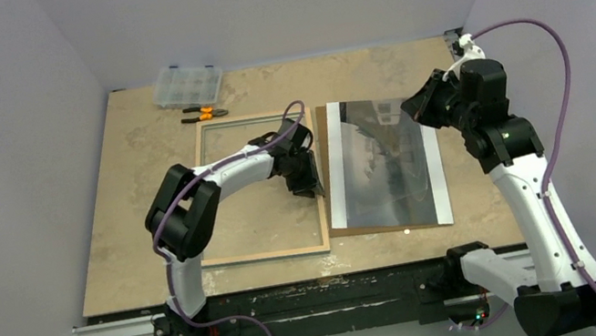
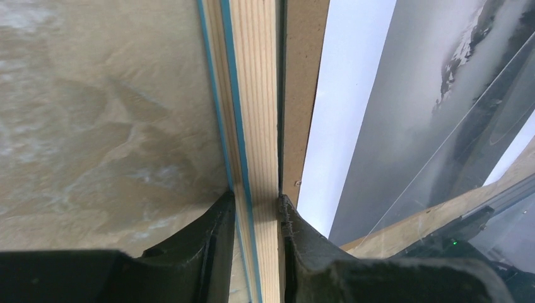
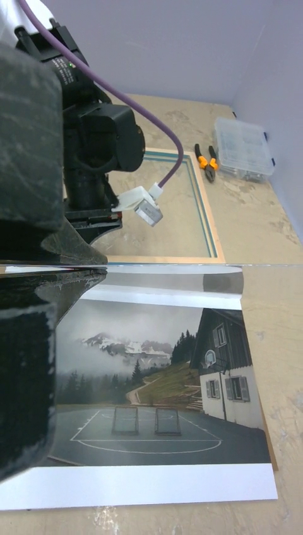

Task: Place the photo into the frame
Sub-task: Move the photo frame to the center of the board, then place the photo frame item in the photo frame.

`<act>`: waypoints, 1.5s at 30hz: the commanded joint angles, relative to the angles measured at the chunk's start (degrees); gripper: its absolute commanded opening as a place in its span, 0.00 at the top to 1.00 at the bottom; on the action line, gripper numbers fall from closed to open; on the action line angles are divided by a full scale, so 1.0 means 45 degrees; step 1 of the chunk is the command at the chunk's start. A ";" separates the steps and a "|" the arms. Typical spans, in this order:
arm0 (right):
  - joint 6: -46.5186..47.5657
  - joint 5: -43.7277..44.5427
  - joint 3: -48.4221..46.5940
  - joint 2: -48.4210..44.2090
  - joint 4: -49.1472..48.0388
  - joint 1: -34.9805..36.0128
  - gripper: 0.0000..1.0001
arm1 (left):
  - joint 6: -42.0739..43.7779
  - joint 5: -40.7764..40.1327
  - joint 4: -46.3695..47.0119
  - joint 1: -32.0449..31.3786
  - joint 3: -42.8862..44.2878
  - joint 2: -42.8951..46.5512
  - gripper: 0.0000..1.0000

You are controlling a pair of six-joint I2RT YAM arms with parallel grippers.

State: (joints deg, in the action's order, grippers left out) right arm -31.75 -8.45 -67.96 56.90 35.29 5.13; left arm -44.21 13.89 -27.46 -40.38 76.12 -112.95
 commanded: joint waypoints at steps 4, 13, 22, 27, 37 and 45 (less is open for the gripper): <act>0.0239 0.0759 -0.0770 -0.0539 -0.0206 -0.0059 1.00 | -0.0335 0.0719 0.0321 -0.0932 0.1450 -0.0857 0.81; 0.0336 0.1428 -0.0949 -0.0872 0.0155 -0.0048 1.00 | -0.1560 0.1633 0.1105 -0.1570 0.2418 -0.1747 0.89; 0.0502 0.1808 -0.1189 -0.0995 0.0418 -0.0056 1.00 | -0.4024 0.2436 0.3211 -0.1935 0.3039 -0.2580 0.93; 0.0567 0.1824 -0.1124 -0.1044 0.0459 -0.0062 1.00 | -0.4005 0.2529 0.3298 -0.1984 0.3262 -0.2745 0.84; 0.0433 0.0357 -0.0866 -0.0962 -0.0185 -0.0051 1.00 | -0.3624 0.2660 0.6418 -0.0046 -0.0926 0.0907 0.37; -0.0049 -0.1269 -0.0356 -0.0667 -0.1020 -0.0048 1.00 | -0.2041 0.2175 0.5447 0.3211 -0.4424 0.5879 0.34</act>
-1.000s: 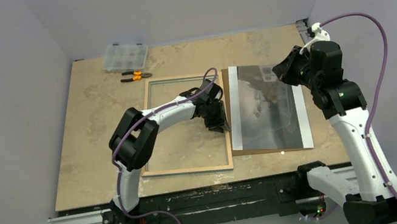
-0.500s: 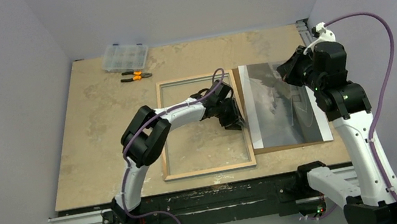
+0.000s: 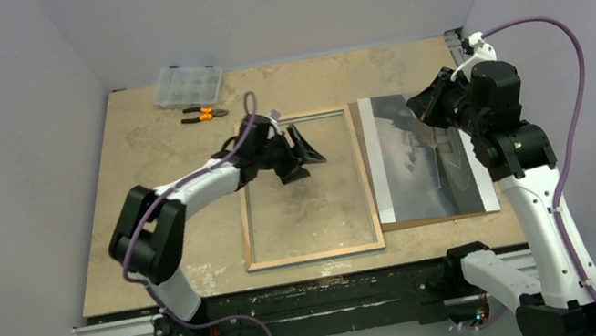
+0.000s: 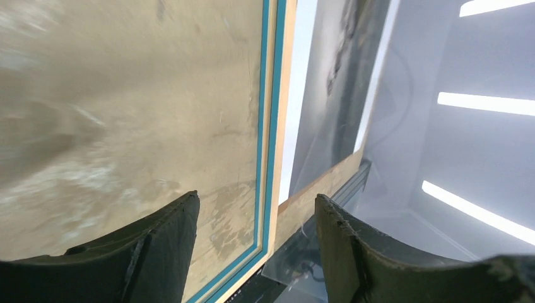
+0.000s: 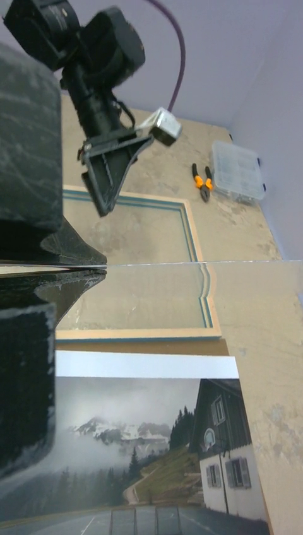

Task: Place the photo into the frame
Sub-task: Place the photo frame item in the photo frame.

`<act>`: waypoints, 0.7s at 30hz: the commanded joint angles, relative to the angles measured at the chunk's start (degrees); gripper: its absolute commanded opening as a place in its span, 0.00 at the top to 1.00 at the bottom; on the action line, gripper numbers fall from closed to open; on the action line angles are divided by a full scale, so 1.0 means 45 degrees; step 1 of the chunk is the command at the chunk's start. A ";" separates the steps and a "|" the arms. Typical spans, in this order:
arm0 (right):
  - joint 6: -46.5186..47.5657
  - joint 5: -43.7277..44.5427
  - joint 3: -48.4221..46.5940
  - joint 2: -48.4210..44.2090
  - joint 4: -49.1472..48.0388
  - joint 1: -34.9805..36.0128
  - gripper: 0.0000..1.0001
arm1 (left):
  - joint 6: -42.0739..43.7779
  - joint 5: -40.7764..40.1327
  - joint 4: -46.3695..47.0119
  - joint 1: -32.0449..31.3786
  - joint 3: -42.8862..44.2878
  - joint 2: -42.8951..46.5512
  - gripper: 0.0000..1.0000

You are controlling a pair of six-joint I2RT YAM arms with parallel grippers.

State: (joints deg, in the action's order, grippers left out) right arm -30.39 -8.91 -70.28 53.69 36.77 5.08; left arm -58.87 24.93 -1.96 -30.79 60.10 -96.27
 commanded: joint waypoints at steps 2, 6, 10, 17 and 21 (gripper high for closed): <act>-0.0616 -0.1539 0.0453 0.0108 -0.1680 -0.0043 1.00 | 0.1940 -0.0852 -0.1389 0.1903 -0.1287 0.3323 0.33; -0.1081 -0.2303 0.0941 0.0354 -0.2344 -0.0052 1.00 | 0.3560 -0.2531 -0.4371 0.3201 -0.1385 0.4908 0.33; -0.1670 -0.3040 0.1536 0.0670 -0.3195 -0.0036 1.00 | 0.4780 -0.4513 -0.7213 0.3682 -0.0861 0.5237 0.33; -0.4230 -0.4700 0.3748 0.1333 -0.6172 -0.0003 1.00 | 0.5250 -0.4198 -0.7263 0.3714 -0.2218 0.4220 0.38; -0.5032 -0.4842 0.4659 0.1566 -0.7404 0.0264 1.00 | 0.5161 -0.3968 -0.6697 0.3716 -0.2832 0.3472 0.41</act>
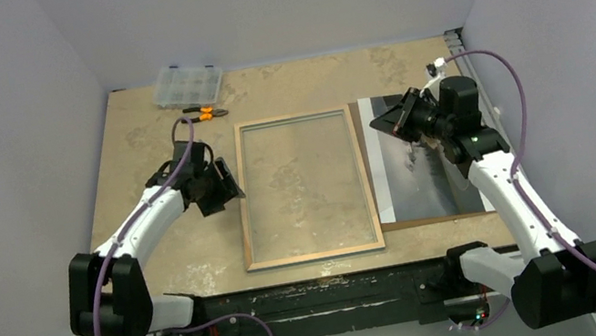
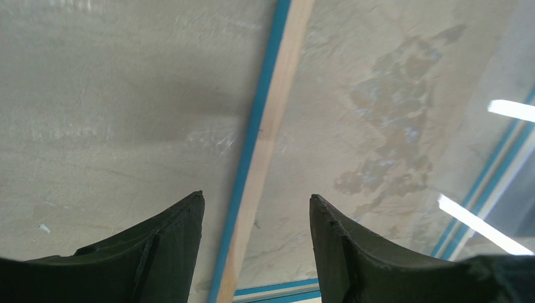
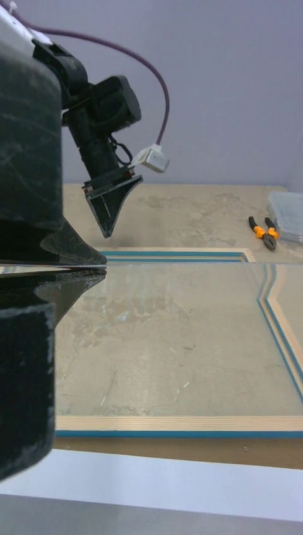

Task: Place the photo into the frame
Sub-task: Place the photo frame item in the photo frame.

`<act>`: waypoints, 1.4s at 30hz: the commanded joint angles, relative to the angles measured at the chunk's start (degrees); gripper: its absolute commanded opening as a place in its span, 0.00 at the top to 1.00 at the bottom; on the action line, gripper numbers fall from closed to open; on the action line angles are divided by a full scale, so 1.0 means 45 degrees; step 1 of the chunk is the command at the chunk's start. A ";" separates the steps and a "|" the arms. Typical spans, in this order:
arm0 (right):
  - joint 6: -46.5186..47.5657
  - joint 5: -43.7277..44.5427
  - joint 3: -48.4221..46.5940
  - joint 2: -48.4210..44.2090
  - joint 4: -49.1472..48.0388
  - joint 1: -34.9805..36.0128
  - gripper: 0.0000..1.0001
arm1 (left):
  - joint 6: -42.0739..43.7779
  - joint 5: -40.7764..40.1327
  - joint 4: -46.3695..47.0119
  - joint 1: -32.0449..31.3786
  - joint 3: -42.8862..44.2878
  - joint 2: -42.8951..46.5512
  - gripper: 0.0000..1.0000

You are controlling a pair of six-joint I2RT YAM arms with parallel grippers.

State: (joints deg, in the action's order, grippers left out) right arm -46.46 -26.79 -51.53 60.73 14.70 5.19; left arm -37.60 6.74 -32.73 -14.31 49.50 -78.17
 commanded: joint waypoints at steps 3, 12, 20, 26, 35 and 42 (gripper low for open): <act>-0.1854 -0.0629 0.0874 0.0123 -0.3138 0.0826 1.00 | 0.0483 -0.0017 0.0334 0.0074 -0.0582 -0.0871 0.45; -0.2978 -0.0145 0.1580 0.1195 -0.5344 0.2492 1.00 | 0.0504 0.0255 0.0982 0.0074 -0.0995 -0.1167 0.69; -0.3054 0.0233 0.1725 0.1536 -0.6325 0.3014 1.00 | 0.0379 0.0563 0.1235 0.0073 -0.1249 -0.1198 0.89; -0.3387 0.0482 0.2216 0.1745 -0.7284 0.3153 1.00 | 0.0385 0.0573 0.1250 0.0076 -0.1255 -0.1225 0.94; -0.3726 0.1090 0.2189 0.2256 -0.7841 0.3410 1.00 | 0.0333 0.0679 0.1239 0.0075 -0.1243 -0.1361 1.00; -0.3945 0.1415 0.2211 0.2681 -0.8248 0.3739 1.00 | 0.0198 0.0926 0.1483 0.0074 -0.1330 -0.1571 1.00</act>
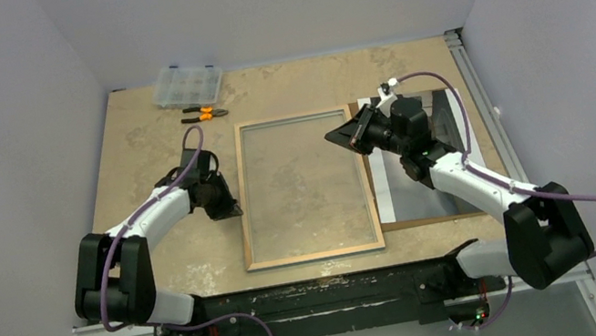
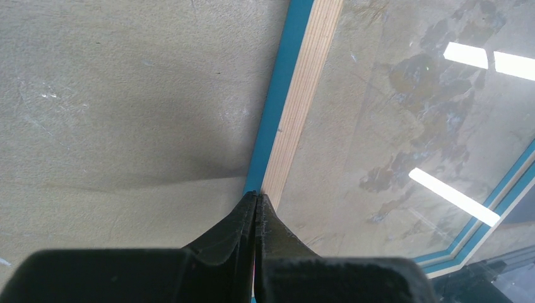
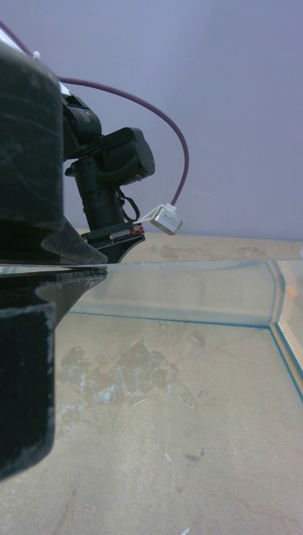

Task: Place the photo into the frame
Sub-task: Place the photo frame item in the photo frame.

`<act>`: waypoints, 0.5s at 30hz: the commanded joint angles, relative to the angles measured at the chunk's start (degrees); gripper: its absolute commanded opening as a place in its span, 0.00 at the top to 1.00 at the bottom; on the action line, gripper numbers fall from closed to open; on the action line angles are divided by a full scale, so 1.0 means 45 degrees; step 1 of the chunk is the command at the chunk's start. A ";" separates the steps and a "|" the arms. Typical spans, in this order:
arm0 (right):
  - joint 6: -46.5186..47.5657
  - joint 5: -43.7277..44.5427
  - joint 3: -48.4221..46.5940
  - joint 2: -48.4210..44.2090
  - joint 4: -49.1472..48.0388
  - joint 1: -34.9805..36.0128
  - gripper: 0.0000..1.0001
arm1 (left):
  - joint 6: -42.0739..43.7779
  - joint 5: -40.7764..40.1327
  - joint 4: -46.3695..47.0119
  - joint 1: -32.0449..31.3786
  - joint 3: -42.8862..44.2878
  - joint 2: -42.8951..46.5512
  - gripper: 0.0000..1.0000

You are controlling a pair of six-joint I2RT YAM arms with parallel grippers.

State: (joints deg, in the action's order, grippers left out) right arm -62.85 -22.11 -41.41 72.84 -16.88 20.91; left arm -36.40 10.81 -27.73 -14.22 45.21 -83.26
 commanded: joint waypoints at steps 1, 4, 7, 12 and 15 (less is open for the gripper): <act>-0.0278 0.0437 -0.0044 0.0045 -0.1260 0.0319 1.00 | -0.0101 0.0052 0.0393 0.0054 -0.0396 -0.0481 1.00; -0.0289 0.0562 0.0081 0.0210 -0.1421 0.0444 1.00 | -0.0081 0.0064 0.0402 0.0053 -0.0393 -0.0520 1.00; -0.0495 0.0616 0.0246 0.0343 -0.1663 0.0484 1.00 | -0.0067 0.0040 0.0402 0.0052 -0.0417 -0.0537 1.00; -0.0792 0.0597 0.0374 0.0507 -0.1956 0.0472 1.00 | -0.0045 0.0077 0.0410 0.0054 -0.0418 -0.0578 1.00; -0.0842 0.0565 0.0428 0.0532 -0.2090 0.0497 1.00 | -0.0045 0.0079 0.0429 0.0052 -0.0418 -0.0579 1.00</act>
State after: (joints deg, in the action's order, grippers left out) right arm -65.17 -20.34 -39.81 75.40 -21.50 22.83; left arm -36.67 11.81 -27.40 -13.82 45.15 -83.64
